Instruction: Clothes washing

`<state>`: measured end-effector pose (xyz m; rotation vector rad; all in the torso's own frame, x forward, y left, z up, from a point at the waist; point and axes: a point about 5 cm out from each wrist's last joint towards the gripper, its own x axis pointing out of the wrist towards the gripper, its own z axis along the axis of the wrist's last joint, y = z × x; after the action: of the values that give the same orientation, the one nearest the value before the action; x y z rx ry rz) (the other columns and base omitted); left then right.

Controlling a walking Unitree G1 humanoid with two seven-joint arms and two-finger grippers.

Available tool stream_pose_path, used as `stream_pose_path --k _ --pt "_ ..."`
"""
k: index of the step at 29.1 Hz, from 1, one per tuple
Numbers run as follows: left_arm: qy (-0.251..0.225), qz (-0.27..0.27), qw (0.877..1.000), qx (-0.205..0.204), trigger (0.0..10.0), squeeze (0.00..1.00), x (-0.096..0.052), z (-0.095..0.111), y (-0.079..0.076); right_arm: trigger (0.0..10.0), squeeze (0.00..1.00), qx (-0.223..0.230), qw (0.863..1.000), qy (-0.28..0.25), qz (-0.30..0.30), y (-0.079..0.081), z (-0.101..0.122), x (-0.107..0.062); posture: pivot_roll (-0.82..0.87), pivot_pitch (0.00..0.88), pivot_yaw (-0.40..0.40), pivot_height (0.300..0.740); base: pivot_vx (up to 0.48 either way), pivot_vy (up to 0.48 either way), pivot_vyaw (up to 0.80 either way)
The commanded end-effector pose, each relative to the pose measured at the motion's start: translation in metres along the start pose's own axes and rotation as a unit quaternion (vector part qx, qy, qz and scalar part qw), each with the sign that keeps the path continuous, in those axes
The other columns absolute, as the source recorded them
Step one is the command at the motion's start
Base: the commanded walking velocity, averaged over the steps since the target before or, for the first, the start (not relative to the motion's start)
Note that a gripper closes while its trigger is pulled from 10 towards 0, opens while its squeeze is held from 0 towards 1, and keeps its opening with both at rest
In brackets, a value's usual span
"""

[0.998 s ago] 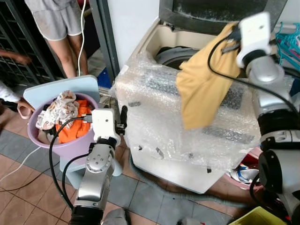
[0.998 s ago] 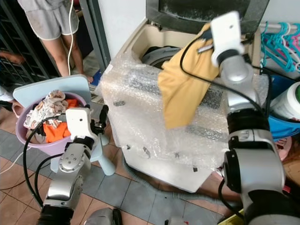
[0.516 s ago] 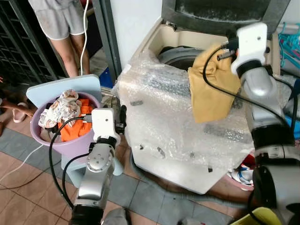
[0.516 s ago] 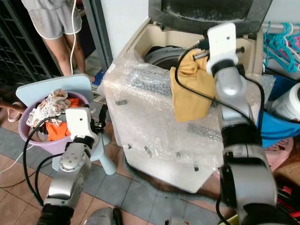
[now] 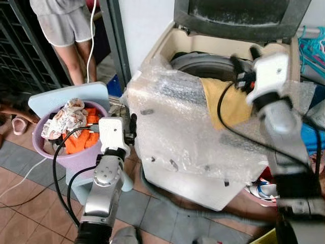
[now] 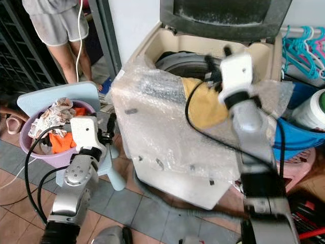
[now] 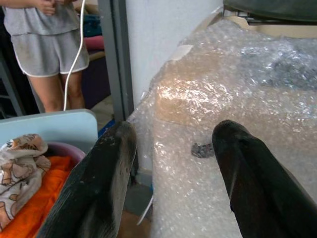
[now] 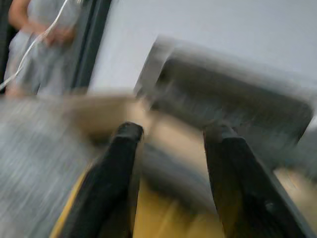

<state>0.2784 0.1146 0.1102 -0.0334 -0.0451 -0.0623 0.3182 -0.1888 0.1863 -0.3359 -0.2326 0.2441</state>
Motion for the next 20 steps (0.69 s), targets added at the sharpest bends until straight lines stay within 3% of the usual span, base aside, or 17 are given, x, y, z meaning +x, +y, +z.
stream_pose_path --k 1,4,5,6,7,8,9,10,11,20 --pt "-0.001 -0.001 1.0 0.002 10.0 0.0 0.0 0.001 0.0 10.0 1.0 0.003 0.999 0.015 0.033 0.011 -0.002 -0.005 -0.1 0.0 0.074 0.74 0.0 0.0 0.0" --pt "-0.001 -0.004 1.0 0.002 10.0 0.0 0.0 0.001 -0.001 10.0 1.0 -0.004 0.996 0.074 0.047 0.019 -0.021 -0.015 -0.1 0.0 0.074 0.74 0.0 0.0 0.0" --pt "-0.001 -0.007 1.0 0.002 10.0 0.0 0.0 0.0 -0.001 4.8 1.0 0.004 0.992 0.115 0.046 0.023 -0.03 -0.019 -0.1 0.0 0.077 0.74 0.0 0.0 0.0" --pt "-0.001 -0.008 1.0 0.002 10.0 0.0 0.0 0.001 -0.001 1.0 1.0 0.007 0.991 0.129 0.042 0.024 -0.033 -0.02 -0.1 0.0 0.077 0.74 0.0 0.0 0.0" --pt "-0.001 -0.008 1.0 0.002 10.0 0.0 0.0 0.001 -0.001 1.0 1.0 0.007 0.991 0.129 0.042 0.024 -0.033 -0.02 -0.1 0.0 0.077 0.74 0.0 0.0 0.0" --pt "-0.001 -0.008 1.0 0.002 10.0 0.0 0.0 0.001 -0.001 0.0 1.0 0.004 0.99 0.137 0.04 0.024 -0.035 -0.02 -0.1 0.0 0.077 0.74 0.0 0.0 0.0" --pt "-0.001 -0.008 1.0 0.003 10.0 0.0 0.0 0.001 -0.001 0.0 0.58 0.001 0.989 0.142 0.04 0.025 -0.036 -0.02 -0.1 0.0 0.076 0.74 0.0 0.0 0.0" --pt "-0.001 -0.008 1.0 0.003 10.0 0.0 0.0 0.001 -0.001 0.0 0.58 -0.001 0.989 0.144 0.041 0.026 -0.036 -0.02 -0.1 0.0 0.076 0.74 0.0 0.0 0.0" --pt "-0.001 -0.007 1.0 0.003 10.0 0.0 0.0 0.001 -0.001 0.0 0.0 -0.008 0.988 0.149 0.042 0.027 -0.037 -0.02 -0.1 0.0 0.074 0.74 0.0 0.0 0.0" --pt "0.0 -0.003 1.0 0.0 10.0 0.0 -0.001 0.0 -0.002 0.0 0.0 -0.018 0.986 0.157 0.043 0.031 -0.033 -0.016 -0.09 0.0 0.067 0.74 0.0 0.0 0.0"
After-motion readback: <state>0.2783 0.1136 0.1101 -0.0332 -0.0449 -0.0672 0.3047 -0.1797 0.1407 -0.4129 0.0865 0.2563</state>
